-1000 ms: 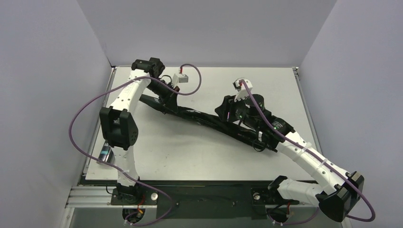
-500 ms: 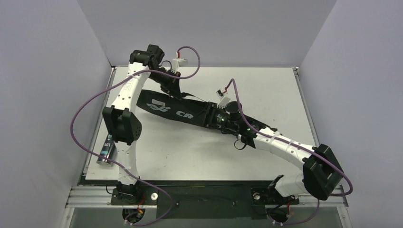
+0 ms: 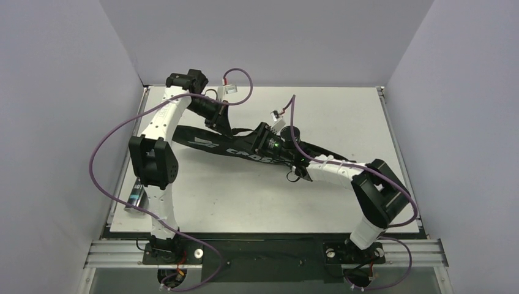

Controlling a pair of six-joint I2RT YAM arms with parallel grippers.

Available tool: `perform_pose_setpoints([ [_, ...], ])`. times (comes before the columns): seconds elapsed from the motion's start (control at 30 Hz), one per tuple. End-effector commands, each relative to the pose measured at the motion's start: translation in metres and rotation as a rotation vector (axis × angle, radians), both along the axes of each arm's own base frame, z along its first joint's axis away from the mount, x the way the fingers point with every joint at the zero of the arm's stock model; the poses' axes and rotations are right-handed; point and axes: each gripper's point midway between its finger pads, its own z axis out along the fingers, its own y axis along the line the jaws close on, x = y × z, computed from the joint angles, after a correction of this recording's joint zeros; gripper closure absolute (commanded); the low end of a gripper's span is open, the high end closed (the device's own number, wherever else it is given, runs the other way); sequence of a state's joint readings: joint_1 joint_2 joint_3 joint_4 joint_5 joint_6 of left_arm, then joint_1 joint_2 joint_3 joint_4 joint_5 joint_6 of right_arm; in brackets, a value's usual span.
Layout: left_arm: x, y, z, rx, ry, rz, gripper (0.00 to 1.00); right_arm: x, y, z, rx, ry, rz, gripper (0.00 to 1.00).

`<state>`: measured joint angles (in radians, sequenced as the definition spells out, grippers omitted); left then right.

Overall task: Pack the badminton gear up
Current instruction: Adjust the racket bag at the center of the board.

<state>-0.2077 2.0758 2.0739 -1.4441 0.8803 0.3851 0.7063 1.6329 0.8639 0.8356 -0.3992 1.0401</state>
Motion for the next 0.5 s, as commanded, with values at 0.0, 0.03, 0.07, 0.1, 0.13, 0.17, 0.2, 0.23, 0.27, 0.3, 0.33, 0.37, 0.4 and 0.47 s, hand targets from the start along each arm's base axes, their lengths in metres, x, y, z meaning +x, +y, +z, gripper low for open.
perform_pose_setpoints([
  [0.0,0.0021,-0.0025,0.0246,-0.046,-0.119,-0.026,1.00,0.0141,0.0152,0.0611,0.211,-0.100,0.013,0.58],
  [0.03,0.0018,-0.0021,0.0249,-0.044,-0.118,-0.026,1.00,0.0153,0.0158,0.0618,0.224,-0.098,0.010,0.58],
  [0.07,0.0024,-0.0021,0.0264,-0.044,-0.125,-0.029,1.00,0.0165,0.0156,0.0623,0.230,-0.099,0.003,0.58],
  [0.1,0.0014,-0.0019,0.0267,-0.043,-0.124,-0.033,1.00,0.0180,0.0148,0.0640,0.237,-0.103,-0.006,0.58],
  [0.13,0.0016,-0.0017,0.0273,-0.043,-0.126,-0.034,1.00,0.0190,0.0145,0.0652,0.239,-0.105,-0.010,0.58],
  [0.17,0.0011,-0.0016,0.0275,-0.044,-0.126,-0.036,1.00,0.0205,0.0143,0.0644,0.238,-0.105,-0.019,0.59],
  [0.2,0.0006,-0.0018,0.0281,-0.047,-0.126,-0.037,1.00,0.0212,0.0148,0.0651,0.238,-0.107,-0.022,0.60],
  [0.23,-0.0008,-0.0020,0.0289,-0.049,-0.126,-0.041,1.00,0.0225,0.0151,0.0637,0.236,-0.105,-0.027,0.63],
  [0.27,-0.0014,-0.0021,0.0297,-0.052,-0.124,-0.041,1.00,0.0229,0.0160,0.0645,0.238,-0.105,-0.028,0.64],
  [0.3,-0.0025,-0.0020,0.0306,-0.054,-0.124,-0.043,1.00,0.0234,0.0172,0.0638,0.239,-0.102,-0.027,0.67],
  [0.33,-0.0031,-0.0021,0.0313,-0.056,-0.124,-0.043,1.00,0.0227,0.0187,0.0635,0.239,-0.099,-0.024,0.69],
  [0.37,-0.0039,-0.0023,0.0322,-0.057,-0.126,-0.045,1.00,0.0230,0.0195,0.0627,0.237,-0.098,-0.023,0.72],
  [0.4,-0.0039,-0.0022,0.0326,-0.056,-0.128,-0.046,1.00,0.0229,0.0202,0.0615,0.234,-0.093,-0.022,0.73],
  [0.47,-0.0045,-0.0016,0.0341,-0.056,-0.134,-0.047,1.00,0.0231,0.0214,0.0572,0.226,-0.080,-0.020,0.76],
])
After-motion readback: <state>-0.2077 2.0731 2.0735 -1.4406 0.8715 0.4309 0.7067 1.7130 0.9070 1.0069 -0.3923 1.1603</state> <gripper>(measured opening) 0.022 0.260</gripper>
